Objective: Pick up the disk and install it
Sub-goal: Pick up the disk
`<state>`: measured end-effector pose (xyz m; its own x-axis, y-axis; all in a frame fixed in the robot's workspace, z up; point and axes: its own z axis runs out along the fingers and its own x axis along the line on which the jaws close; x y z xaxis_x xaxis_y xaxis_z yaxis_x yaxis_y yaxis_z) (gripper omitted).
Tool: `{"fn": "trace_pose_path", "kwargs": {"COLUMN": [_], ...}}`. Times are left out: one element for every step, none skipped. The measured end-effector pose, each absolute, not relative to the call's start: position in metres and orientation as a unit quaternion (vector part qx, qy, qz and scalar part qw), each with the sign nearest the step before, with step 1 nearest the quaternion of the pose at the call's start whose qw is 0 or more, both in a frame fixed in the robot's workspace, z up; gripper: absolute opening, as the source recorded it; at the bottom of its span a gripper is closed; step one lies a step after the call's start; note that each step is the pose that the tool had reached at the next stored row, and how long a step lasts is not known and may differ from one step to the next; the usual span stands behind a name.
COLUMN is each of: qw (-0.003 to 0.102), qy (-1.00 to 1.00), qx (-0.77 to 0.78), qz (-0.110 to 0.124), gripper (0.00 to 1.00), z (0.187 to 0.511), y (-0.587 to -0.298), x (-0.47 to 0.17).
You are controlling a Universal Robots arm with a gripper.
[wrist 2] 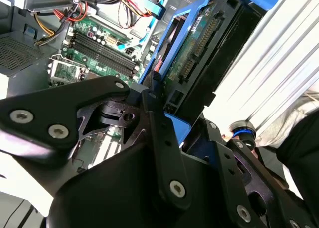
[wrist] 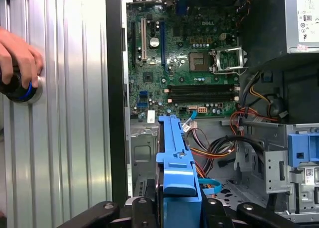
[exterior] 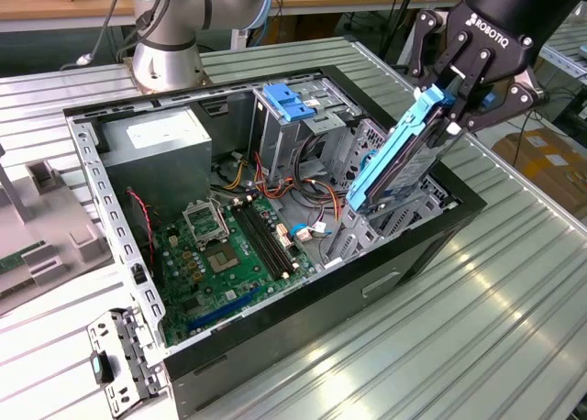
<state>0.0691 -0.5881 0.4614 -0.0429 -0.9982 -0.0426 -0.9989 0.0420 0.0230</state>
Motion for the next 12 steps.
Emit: {"fn": "trace_pose_path", "kwargs": {"qw": [0.008, 0.009, 0.009, 0.009, 0.009, 0.010, 0.021, 0.028, 0.042, 0.047, 0.052, 0.056], "qy": [0.722, 0.723, 0.723, 0.723, 0.723, 0.723, 0.723, 0.722, 0.722, 0.721, 0.721, 0.721], "qx": [-0.691, -0.691, -0.691, -0.691, -0.691, -0.691, -0.691, -0.691, -0.691, -0.691, -0.691, -0.691], "qz": [0.023, 0.024, 0.024, 0.024, 0.024, 0.023, 0.012, 0.006, -0.007, -0.012, -0.017, -0.021], "gripper": [0.37, 0.37, 0.37, 0.37, 0.37, 0.37, 0.37, 0.37, 0.37, 0.37, 0.37, 0.37], "z": [0.4618, 0.4618, 0.4618, 0.4618, 0.4617, 0.4617, 0.4616, 0.4616, 0.4615, 0.4614, 0.4614, 0.4613], "y": [-0.5881, -0.5881, -0.5881, -0.5881, -0.5881, -0.5882, -0.5882, -0.5881, -0.5882, -0.5881, -0.5881, -0.5881], "x": [0.0690, 0.0690, 0.0690, 0.0690, 0.0690, 0.0689, 0.0690, 0.0689, 0.0689, 0.0689, 0.0689, 0.0689]}}
